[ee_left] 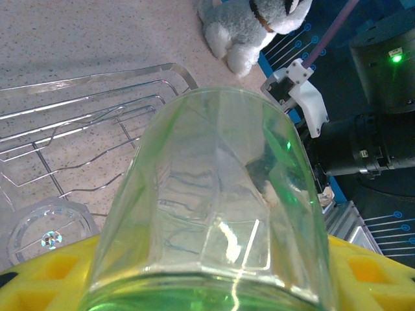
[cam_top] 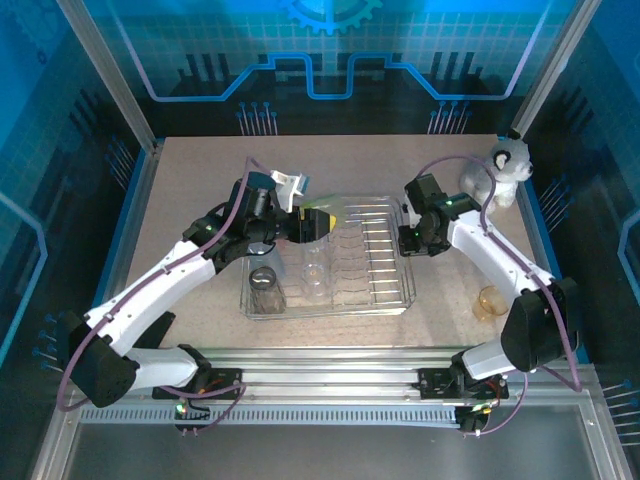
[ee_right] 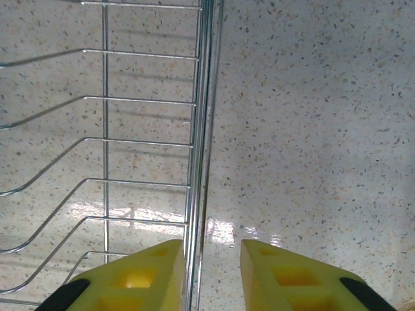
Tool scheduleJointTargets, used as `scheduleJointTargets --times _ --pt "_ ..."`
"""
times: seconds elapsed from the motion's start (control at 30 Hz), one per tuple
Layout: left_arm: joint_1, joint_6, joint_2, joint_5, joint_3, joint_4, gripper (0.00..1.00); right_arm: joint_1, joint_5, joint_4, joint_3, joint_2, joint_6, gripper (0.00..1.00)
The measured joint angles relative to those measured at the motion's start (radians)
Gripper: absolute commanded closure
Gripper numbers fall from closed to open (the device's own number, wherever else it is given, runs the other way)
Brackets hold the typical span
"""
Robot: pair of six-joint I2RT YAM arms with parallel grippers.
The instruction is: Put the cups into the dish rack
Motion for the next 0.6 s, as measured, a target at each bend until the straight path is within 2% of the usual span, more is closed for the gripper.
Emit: scheduleJointTargets --times 0.17,0.4,0.6 --pt "0.000 0.001 0.000 -0.003 0.002 -0.008 0.75 0.014 0.012 0.000 -0.034 0.010 0.010 0.76" --pt "0.000 0.022 0.000 -0.004 0.010 -0.022 0.74 0.045 0.026 0.003 -0.049 0.018 0.050 1.00" --pt "0.000 0.029 0.002 -0.011 0.023 -0.037 0.74 0.080 0.074 0.004 -0.051 0.018 0.112 1.00"
